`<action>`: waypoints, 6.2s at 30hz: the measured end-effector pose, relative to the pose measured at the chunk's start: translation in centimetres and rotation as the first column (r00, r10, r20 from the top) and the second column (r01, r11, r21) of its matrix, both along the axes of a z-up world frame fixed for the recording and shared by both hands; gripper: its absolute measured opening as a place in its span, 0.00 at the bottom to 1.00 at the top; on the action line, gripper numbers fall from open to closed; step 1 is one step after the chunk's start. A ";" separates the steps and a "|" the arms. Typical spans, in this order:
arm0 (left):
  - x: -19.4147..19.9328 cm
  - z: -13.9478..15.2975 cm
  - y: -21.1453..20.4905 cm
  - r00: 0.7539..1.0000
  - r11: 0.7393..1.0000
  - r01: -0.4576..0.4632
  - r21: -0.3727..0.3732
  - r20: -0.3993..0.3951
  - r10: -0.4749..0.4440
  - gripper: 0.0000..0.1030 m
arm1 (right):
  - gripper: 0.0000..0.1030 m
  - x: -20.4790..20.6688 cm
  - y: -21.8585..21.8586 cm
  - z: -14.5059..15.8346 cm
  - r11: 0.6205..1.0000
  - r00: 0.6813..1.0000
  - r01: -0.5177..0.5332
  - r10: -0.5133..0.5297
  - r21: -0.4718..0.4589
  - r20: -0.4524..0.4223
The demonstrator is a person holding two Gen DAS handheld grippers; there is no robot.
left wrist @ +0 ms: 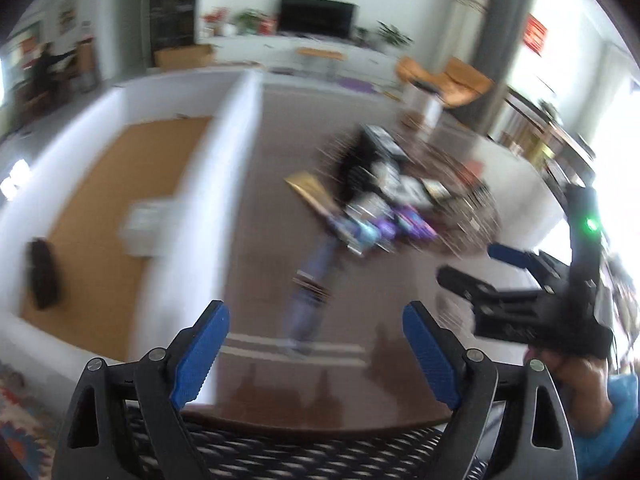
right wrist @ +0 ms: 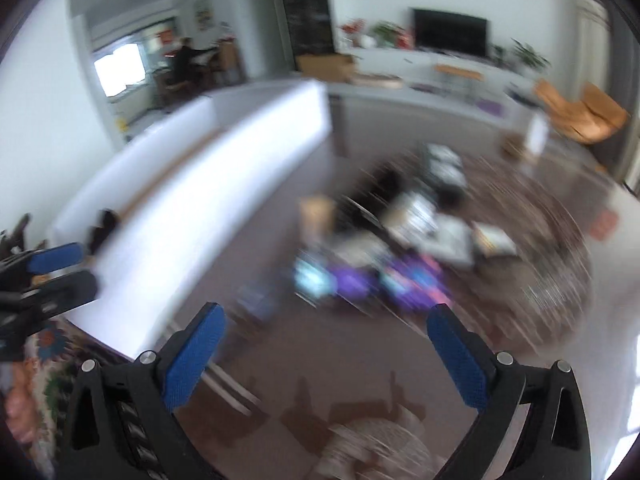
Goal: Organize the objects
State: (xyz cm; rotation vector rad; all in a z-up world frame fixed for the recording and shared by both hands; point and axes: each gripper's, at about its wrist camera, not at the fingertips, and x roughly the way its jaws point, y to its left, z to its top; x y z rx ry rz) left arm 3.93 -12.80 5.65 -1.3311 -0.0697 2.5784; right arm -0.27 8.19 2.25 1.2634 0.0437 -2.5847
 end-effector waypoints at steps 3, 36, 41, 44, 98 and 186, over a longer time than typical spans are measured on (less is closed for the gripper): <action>-0.8 -3.6 4.4 0.996 0.997 0.066 -0.033 0.066 -0.064 0.86 | 0.98 1.3 5.0 -2.9 0.990 0.994 0.103 -0.106 0.096 0.022; -9.6 -8.2 10.9 0.999 0.989 -0.025 -0.145 -0.041 0.020 1.00 | 1.00 -1.6 10.8 -4.4 0.951 0.957 0.284 -0.290 0.120 0.031; -9.6 -8.2 10.9 0.999 0.989 -0.026 -0.145 -0.041 0.020 1.00 | 1.00 -1.6 10.9 -4.4 0.951 0.957 0.284 -0.289 0.120 0.031; -9.6 -8.2 10.9 0.999 0.989 -0.026 -0.145 -0.040 0.020 1.00 | 1.00 -1.6 10.9 -4.4 0.951 0.957 0.284 -0.289 0.120 0.031; -9.5 -8.3 10.9 0.999 0.989 -0.027 -0.145 -0.041 0.021 1.00 | 1.00 -1.8 10.8 -4.1 0.951 0.956 0.286 -0.291 0.119 0.030; -9.4 -8.3 10.9 0.999 0.989 -0.030 -0.145 -0.041 0.024 1.00 | 1.00 -1.9 10.8 -4.1 0.951 0.956 0.287 -0.292 0.118 0.030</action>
